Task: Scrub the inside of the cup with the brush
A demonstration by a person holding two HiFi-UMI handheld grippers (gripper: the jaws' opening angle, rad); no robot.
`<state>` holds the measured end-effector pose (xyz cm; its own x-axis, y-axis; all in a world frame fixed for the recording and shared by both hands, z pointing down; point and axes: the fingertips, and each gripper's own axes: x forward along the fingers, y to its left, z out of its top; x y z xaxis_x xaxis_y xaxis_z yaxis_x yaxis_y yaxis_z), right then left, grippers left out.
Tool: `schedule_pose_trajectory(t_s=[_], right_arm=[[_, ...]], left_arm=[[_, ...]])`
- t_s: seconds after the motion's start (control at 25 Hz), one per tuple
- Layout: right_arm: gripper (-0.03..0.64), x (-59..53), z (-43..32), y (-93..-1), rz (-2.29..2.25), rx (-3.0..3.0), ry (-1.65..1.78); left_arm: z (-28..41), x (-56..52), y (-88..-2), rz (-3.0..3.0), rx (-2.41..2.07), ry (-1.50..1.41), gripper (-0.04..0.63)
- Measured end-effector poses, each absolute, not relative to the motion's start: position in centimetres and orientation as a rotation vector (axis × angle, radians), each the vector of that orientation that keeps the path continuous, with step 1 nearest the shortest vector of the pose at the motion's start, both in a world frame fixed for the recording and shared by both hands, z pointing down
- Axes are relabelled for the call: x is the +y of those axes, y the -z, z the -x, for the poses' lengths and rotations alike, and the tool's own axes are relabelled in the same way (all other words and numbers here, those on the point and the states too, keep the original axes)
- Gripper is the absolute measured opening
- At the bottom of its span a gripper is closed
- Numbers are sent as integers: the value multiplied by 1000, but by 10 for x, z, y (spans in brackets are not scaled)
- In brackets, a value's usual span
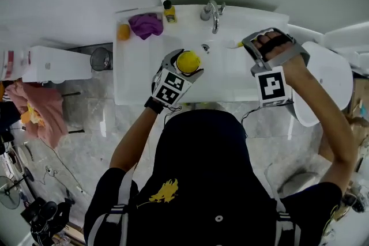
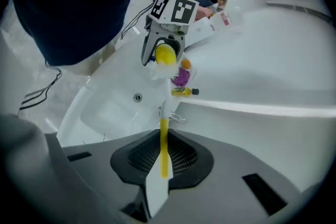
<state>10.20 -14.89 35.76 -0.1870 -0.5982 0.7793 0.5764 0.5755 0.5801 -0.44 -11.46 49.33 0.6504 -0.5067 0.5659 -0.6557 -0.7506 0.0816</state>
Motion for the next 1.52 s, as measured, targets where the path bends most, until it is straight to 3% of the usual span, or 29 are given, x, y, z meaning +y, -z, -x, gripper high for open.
schedule_pose_trajectory(t_s=[0.24, 0.76, 1.52], right_arm=[[67, -130, -123, -378, -190, -1639, 806], [67, -56, -100, -458, -623, -2342, -296], [67, -40, -153, -584, -922, -2153, -1032]], left_arm=[[29, -125, -470, -2589, -1066, -661, 417], [50, -139, -471, -2476, -1239, -532, 417], [52, -157, -540, -2458, -1268, -539, 417]])
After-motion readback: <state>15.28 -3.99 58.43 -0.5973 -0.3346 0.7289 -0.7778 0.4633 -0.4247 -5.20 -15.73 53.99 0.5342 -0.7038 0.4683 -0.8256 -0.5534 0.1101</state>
